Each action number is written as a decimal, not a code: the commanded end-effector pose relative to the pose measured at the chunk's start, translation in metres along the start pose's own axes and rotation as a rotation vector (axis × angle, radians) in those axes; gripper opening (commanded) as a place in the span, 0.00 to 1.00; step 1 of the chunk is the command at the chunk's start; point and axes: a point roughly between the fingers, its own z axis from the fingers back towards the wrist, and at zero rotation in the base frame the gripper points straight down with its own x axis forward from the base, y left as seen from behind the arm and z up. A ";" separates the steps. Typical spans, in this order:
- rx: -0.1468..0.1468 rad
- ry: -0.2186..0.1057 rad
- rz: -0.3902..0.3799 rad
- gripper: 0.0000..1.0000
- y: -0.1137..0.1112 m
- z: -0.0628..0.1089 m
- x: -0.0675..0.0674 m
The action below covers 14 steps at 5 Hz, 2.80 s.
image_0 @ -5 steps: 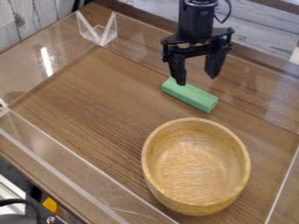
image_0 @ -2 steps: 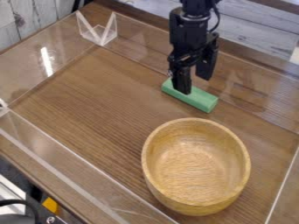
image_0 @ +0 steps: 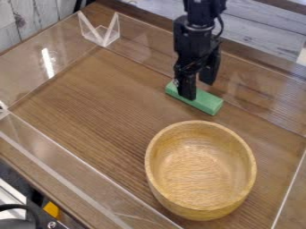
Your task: Put the green block in the brown bowl
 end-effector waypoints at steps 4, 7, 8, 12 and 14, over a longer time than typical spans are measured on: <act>-0.062 -0.080 0.032 0.00 -0.006 -0.002 0.007; -0.072 -0.099 0.051 0.00 0.002 0.005 0.009; -0.069 -0.098 0.054 0.00 0.004 0.008 0.008; -0.057 -0.098 0.065 0.00 0.009 0.016 0.007; -0.052 -0.099 0.073 0.00 0.011 0.015 0.007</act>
